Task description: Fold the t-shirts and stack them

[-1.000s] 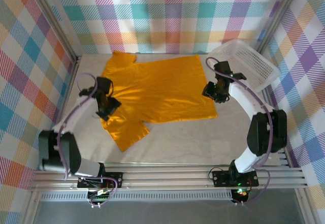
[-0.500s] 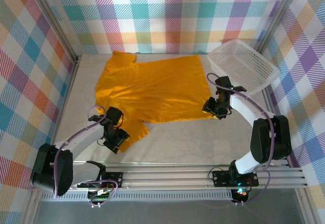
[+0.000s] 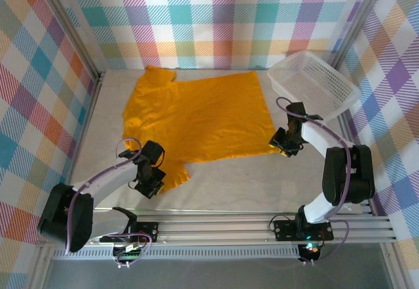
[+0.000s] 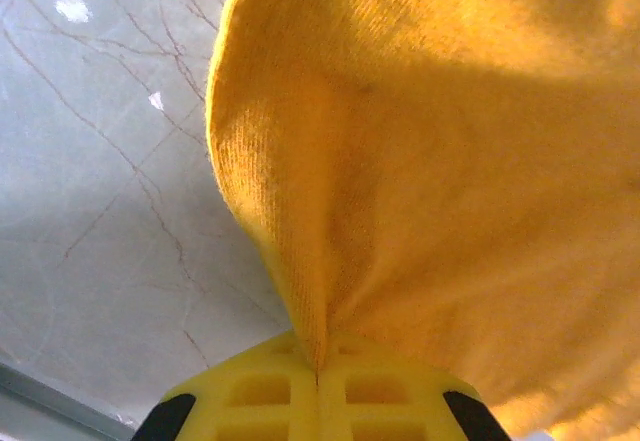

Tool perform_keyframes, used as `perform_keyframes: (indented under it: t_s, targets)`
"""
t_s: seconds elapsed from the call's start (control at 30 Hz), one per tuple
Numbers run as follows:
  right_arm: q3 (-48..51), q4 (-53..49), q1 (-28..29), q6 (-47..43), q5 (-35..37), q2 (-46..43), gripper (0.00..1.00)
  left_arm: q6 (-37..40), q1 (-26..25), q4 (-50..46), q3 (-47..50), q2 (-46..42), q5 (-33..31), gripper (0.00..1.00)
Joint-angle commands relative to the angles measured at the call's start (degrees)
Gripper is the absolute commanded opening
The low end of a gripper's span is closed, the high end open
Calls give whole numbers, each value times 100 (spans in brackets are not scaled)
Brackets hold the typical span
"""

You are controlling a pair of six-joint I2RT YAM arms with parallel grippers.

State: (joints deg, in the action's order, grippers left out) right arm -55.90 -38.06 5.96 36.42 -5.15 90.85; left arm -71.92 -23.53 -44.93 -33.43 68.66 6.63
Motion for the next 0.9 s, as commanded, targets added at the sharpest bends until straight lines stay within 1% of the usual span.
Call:
perform_keyframes:
  t_s: [0.0,0.13,0.33,0.4,0.5,0.57,0.63,0.67,0.87]
  targets:
    - [22,119,-33,119,40,205,44,-266,-64,-270,210,-471,113,0]
    - [79,266,-92,46,206,370,42,-375,-64,-310,311,-740,145,0]
    - [-217,245,-217,-247,340,733,35,-357,-64,-332,302,-823,146,0]
    - [-278,211,-228,-268,309,854,30,-364,-64,-341,302,-857,142,0]
    - [-252,208,-230,-233,226,924,19,-333,-73,-406,293,-925,136,0]
    - [-116,253,-221,-161,229,785,9,-279,-75,-513,276,-983,151,0]
    - [0,230,-207,-119,244,587,2,-261,-106,-676,261,-1085,184,0]
    - [62,187,-165,-97,254,445,0,-261,-147,-765,258,-1172,212,0]
    - [411,-491,287,263,465,-432,0,-470,-577,-1458,384,-1777,524,0]
